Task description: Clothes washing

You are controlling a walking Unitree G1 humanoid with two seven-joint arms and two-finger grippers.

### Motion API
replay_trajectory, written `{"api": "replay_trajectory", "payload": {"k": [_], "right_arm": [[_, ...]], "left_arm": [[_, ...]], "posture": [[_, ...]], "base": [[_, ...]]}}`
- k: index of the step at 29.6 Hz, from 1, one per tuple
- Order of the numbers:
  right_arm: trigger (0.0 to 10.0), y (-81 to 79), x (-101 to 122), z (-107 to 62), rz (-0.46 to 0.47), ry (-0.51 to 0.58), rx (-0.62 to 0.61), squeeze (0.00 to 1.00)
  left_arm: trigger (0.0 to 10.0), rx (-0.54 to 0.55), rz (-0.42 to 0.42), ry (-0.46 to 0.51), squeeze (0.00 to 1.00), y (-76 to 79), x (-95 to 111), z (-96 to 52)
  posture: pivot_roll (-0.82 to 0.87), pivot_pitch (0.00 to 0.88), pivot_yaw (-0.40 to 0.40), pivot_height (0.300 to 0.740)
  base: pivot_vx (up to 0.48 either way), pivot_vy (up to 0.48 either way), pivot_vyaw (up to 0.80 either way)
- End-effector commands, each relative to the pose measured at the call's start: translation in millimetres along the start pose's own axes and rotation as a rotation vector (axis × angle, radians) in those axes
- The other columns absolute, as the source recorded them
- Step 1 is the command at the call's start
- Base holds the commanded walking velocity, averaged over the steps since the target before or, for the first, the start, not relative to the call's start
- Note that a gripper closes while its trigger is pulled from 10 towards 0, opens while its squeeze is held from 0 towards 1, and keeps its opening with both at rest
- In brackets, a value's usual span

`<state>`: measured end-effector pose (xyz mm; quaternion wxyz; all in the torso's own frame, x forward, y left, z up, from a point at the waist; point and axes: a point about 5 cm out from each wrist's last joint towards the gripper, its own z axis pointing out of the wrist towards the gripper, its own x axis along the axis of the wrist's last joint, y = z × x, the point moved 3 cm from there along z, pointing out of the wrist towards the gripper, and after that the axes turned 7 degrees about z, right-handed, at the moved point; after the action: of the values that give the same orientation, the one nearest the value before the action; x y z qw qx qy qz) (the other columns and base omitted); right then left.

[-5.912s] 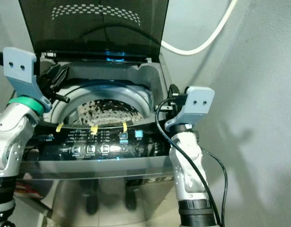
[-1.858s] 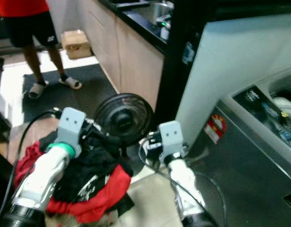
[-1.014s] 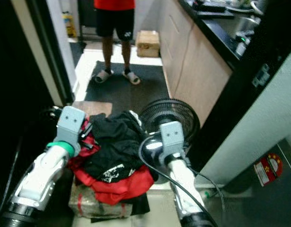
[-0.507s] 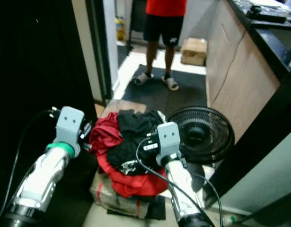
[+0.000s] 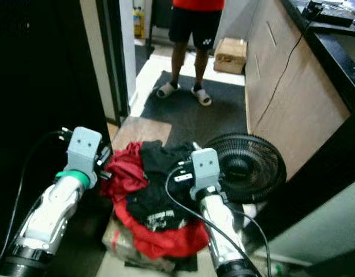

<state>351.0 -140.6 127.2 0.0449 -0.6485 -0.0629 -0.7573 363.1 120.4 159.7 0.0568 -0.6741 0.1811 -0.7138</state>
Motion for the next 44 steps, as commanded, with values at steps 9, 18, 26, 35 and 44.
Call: {"api": "replay_trajectory", "payload": {"k": [9, 18, 26, 35, 44], "right_arm": [[10.0, 0.8, -4, -1.9, -0.002, -0.008, 0.000, 0.00], [10.0, 1.6, -10, -4.1, -0.039, -0.036, 0.040, 0.00], [10.0, 2.7, -14, -4.3, -0.063, -0.058, 0.065, 0.00], [10.0, 2.6, -14, -3.5, -0.071, -0.058, 0.072, 0.00], [10.0, -5.9, -11, 2.0, -0.061, -0.046, 0.117, 0.00]], "left_arm": [[10.0, -0.046, -0.003, -0.031, 0.00, 6.1, -9, -1.4], [10.0, -0.378, 0.033, -0.015, 0.00, 37.3, -9, -9.0], [10.0, -0.458, 0.069, -0.088, 0.00, 62.9, -30, -11.2], [10.0, -0.547, 0.126, -0.118, 1.00, 72.9, -41, -14.4], [10.0, -0.540, 0.144, -0.201, 1.00, 74.8, -67, -18.7]], "posture": [[0.06, 0.020, 0.012, 0.740], [0.07, 0.027, 0.007, 0.740], [0.05, 0.045, 0.018, 0.740], [0.06, 0.055, 0.016, 0.740], [0.06, 0.073, 0.004, 0.740]], "base": [[0.212, 0.156, 0.00], [0.000, 0.000, 0.00], [0.000, 0.000, 0.00], [0.000, 0.000, 0.00], [0.000, 0.000, 0.00]]}}
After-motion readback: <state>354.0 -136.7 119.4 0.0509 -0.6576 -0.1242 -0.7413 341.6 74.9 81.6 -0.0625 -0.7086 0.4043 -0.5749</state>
